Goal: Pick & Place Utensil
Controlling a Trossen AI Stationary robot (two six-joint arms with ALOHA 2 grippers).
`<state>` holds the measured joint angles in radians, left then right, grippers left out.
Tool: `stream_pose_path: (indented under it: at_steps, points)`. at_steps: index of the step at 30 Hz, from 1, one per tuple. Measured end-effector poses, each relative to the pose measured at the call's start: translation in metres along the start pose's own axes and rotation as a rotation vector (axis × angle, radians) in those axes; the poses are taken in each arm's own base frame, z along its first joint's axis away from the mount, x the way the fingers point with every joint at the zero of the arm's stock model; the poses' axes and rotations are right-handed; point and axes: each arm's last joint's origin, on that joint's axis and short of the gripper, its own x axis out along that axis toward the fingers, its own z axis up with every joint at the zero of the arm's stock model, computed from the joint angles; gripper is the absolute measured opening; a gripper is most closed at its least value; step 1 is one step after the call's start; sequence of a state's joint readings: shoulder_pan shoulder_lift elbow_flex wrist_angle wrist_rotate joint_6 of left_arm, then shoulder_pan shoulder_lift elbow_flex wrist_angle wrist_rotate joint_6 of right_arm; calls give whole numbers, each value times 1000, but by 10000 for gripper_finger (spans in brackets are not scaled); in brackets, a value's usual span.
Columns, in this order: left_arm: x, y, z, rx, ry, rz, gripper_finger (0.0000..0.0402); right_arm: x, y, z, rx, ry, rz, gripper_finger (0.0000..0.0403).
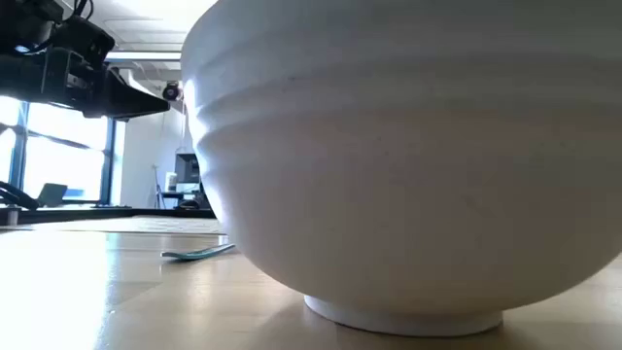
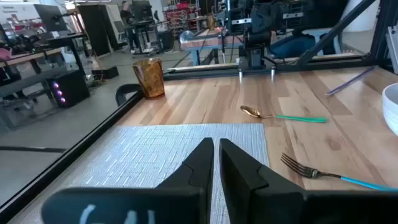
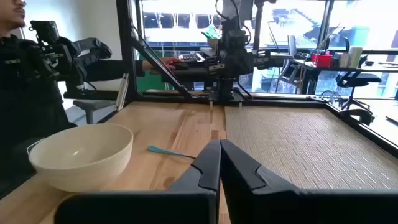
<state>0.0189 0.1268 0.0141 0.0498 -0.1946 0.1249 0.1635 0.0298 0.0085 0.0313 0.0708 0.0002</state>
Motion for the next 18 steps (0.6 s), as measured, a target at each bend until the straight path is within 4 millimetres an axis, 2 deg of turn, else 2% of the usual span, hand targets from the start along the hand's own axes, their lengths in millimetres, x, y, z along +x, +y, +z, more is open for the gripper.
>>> stream_pose_path:
  at_steps: [18]
  points:
    - [0,0,0,0,1,0,24,0,0,0,0,1,0,2]
